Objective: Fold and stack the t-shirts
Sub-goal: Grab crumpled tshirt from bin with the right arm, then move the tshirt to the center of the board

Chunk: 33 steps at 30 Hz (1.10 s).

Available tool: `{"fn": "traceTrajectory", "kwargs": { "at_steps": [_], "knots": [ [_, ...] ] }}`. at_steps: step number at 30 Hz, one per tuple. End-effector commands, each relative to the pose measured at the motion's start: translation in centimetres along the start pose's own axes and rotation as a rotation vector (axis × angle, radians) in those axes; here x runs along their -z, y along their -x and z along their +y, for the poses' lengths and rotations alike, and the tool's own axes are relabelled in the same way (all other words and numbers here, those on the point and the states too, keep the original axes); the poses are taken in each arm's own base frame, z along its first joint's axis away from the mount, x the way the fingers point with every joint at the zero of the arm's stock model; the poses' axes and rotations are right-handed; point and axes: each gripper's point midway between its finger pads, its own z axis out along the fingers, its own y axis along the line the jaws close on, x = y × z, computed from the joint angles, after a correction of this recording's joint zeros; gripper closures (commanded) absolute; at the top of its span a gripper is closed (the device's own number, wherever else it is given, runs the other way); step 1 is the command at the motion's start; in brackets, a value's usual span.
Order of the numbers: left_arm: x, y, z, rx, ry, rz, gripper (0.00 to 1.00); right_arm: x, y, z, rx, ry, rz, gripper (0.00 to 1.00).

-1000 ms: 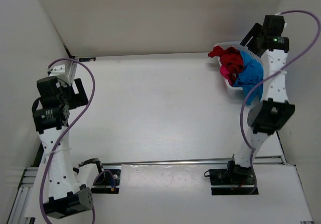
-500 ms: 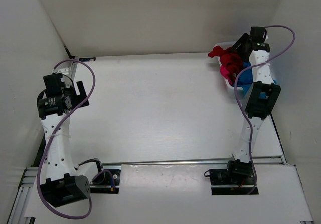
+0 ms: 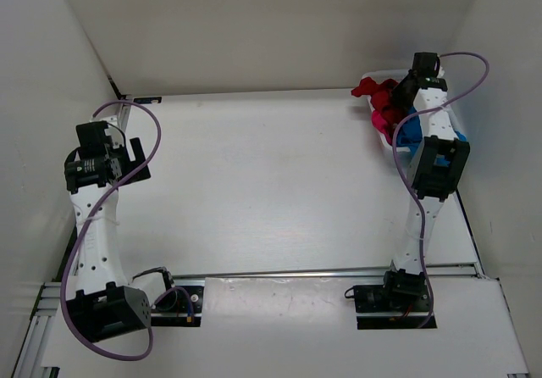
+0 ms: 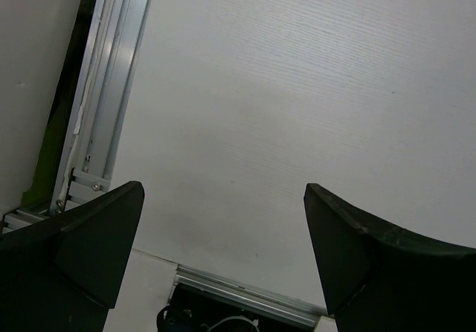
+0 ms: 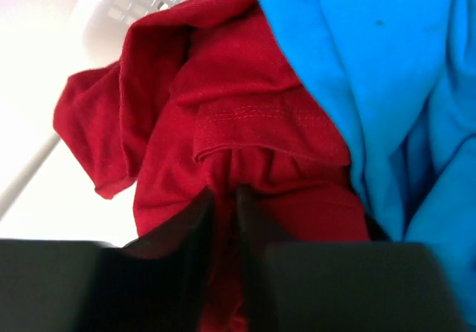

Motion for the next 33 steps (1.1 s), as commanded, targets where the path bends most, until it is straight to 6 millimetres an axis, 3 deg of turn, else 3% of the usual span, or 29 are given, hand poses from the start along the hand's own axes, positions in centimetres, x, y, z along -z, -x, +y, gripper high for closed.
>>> {"fn": "traceTrajectory", "kwargs": {
  "at_steps": [1, 3, 6, 9, 10, 12, 13, 14, 15, 17, 19, 21, 23, 25, 26, 27, 31, 33],
  "knots": [
    [0.7, 0.4, -0.3, 0.0, -0.017, -0.029, 0.0, 0.8, 1.1, 0.7, -0.002, 0.01, -0.033, 0.95],
    [0.9, 0.5, -0.3, 0.001, -0.017, -0.04, 0.0, 2.4, 2.9, 1.6, -0.003, 0.028, -0.084, 1.0],
    [1.2, 0.6, -0.4, 0.001, -0.026, -0.05, 0.0, 6.9, 6.6, 3.4, 0.012, 0.046, -0.217, 1.0],
    [1.6, 0.6, -0.8, 0.001, -0.049, -0.063, 0.0, 13.8, 10.9, 6.7, 0.095, 0.116, -0.385, 1.0],
    [1.8, 0.7, -0.8, 0.002, -0.049, -0.072, 0.0, 17.4, 12.9, 7.1, 0.128, 0.119, -0.474, 1.0],
    [2.1, 0.8, -1.0, 0.002, -0.061, -0.082, 0.0, 21.8, 14.9, 8.3, 0.156, 0.138, -0.576, 1.0],
    [2.2, 0.5, -1.1, 0.002, -0.07, -0.084, 0.0, 26.0, 16.5, 8.9, 0.154, 0.167, -0.667, 1.0],
    [2.2, 0.7, -1.3, 0.002, -0.083, -0.095, 0.0, 28.2, 17.4, 9.0, 0.169, 0.167, -0.72, 1.0],
    [2.3, 0.5, -1.3, 0.002, -0.083, -0.098, 0.0, 32.4, 18.3, 9.4, 0.156, 0.186, -0.8, 1.0],
    [2.7, 0.8, -1.9, 0.001, -0.118, -0.119, 0.0, 37.4, 19.8, 10.2, 0.146, 0.247, -0.917, 1.0],
    [3.3, 1.2, -2.0, 0.001, -0.127, -0.15, 0.0, 43.8, 20.5, 11.2, 0.145, 0.344, -1.023, 1.0],
    [3.7, 1.2, -2.4, 0.0, -0.15, -0.161, 0.0, 49.7, 19.1, 14.5, 0.192, 0.541, -1.08, 1.0],
    [4.0, 1.5, -2.4, 0.0, -0.15, -0.182, 0.0, 54.0, 17.6, 17.1, 0.23, 0.704, -1.121, 1.0],
    [4.3, 1.8, -2.7, -0.002, -0.17, -0.202, 0.0, 57.4, 14.0, 21.0, 0.292, 0.906, -1.095, 1.0],
    [4.3, 1.8, -2.7, -0.002, -0.17, -0.202, 0.0, 59.6, 12.9, 22.1, 0.302, 0.985, -1.102, 1.0],
    [4.3, 1.8, -2.7, -0.002, -0.17, -0.202, 0.0, 62.1, 10.6, 24.1, 0.287, 1.125, -1.073, 1.0],
    [5.0, 2.5, -2.8, -0.003, -0.179, -0.229, 0.0, 67.1, 4.2, 28.4, 0.264, 1.453, -0.958, 1.0],
    [5.3, 2.9, -2.8, -0.003, -0.179, -0.239, 0.0, 67.9, 0.9, 30.6, 0.247, 1.544, -0.876, 1.0]
  ]
}}
